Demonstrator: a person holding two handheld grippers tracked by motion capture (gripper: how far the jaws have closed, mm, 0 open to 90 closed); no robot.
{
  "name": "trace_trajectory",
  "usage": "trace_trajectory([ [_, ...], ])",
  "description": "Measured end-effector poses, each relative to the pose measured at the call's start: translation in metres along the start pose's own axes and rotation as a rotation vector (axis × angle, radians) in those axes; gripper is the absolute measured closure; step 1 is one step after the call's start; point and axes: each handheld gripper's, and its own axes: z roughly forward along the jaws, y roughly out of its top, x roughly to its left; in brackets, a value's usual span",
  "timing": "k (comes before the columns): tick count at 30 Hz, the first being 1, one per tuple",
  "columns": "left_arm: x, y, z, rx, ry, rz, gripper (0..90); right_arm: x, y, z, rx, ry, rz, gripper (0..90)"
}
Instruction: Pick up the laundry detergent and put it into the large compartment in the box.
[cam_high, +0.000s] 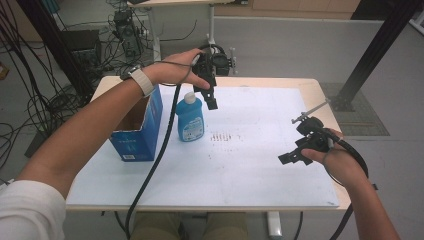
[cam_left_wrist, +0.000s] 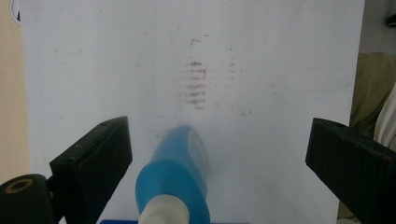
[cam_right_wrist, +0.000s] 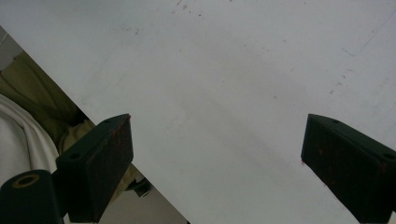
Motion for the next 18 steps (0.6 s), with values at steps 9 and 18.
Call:
trace_trajectory([
  [9, 0.0013, -0.0025, -0.0005, -0.006, 0.001, -0.003, 7.5, 0.0000, 0.0009, 0.0010, 0.004, 0.000, 0.002, 8.9],
  [18, 0.0018, -0.0021, -0.0010, -0.003, -0.001, -0.005, 7.5, 0.0002, 0.0016, 0.0011, 0.003, -0.001, 0.000, 8.9],
])
